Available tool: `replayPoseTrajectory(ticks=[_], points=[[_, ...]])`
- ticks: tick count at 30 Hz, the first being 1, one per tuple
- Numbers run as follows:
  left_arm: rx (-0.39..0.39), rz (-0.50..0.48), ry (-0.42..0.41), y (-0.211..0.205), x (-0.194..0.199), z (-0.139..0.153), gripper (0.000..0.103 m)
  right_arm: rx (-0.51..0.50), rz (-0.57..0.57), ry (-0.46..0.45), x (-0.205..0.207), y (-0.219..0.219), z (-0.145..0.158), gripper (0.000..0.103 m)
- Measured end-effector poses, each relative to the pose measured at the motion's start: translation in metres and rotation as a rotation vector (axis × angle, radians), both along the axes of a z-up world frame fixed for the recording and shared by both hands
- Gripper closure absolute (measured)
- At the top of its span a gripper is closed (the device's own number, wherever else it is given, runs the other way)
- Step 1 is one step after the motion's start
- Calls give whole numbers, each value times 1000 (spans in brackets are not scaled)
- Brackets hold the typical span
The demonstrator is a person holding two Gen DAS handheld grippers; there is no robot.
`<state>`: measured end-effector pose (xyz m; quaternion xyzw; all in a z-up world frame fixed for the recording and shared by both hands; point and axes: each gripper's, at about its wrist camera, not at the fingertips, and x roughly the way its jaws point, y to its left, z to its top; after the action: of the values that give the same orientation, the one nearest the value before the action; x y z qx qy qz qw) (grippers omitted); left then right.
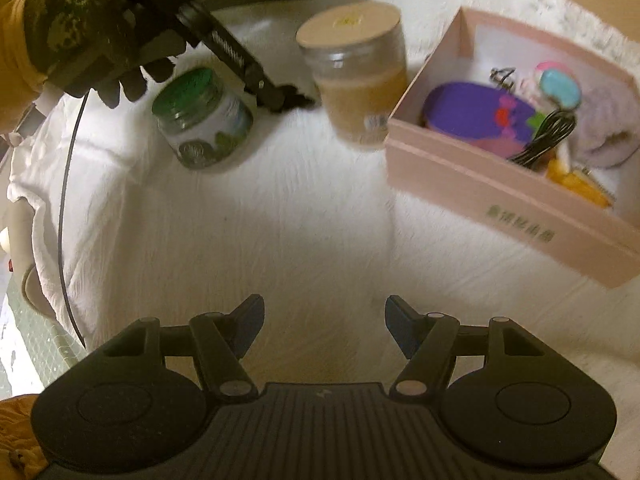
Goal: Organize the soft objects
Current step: 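Grasp the black hair clip beside the jars with the left tool, then carry the black hair clip into the pink box and open the left tool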
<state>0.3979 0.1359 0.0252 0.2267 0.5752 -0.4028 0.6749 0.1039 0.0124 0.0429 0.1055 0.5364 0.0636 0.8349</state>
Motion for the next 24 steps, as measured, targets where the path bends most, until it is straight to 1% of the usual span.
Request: replayPoseTrajectory(ticks=[2, 3, 4, 8, 11, 14, 16, 20, 21, 22, 24], points=[[-66, 6, 8, 8, -1, 5, 45, 5, 7, 14, 2, 5, -5, 36], [-116, 15, 42, 13, -2, 9, 67, 5, 11, 21, 4, 6, -7, 36], [-158, 39, 61, 18, -2, 14, 68, 2, 14, 25, 4, 8, -7, 36], [-249, 136, -8, 48, -7, 43, 68, -22, 20, 40, 10, 16, -7, 36], [-320, 243, -26, 74, -8, 66, 68, -42, 28, 49, 12, 21, -3, 36], [-397, 316, -69, 91, -27, 96, 68, -70, 40, 43, 15, 26, 3, 36], [-445, 340, -101, 99, -42, 114, 68, -89, 38, 27, 16, 25, 9, 36], [-564, 379, -180, 95, -81, 151, 68, -116, 6, -23, 17, 13, 27, 36], [-604, 389, -192, 91, -93, 158, 68, -120, -1, -31, 17, 9, 31, 36], [-648, 398, -195, 87, -104, 164, 68, -128, -6, -40, 16, 4, 35, 36], [-713, 407, -198, 67, -125, 168, 68, -149, -1, -58, 11, -3, 43, 36]])
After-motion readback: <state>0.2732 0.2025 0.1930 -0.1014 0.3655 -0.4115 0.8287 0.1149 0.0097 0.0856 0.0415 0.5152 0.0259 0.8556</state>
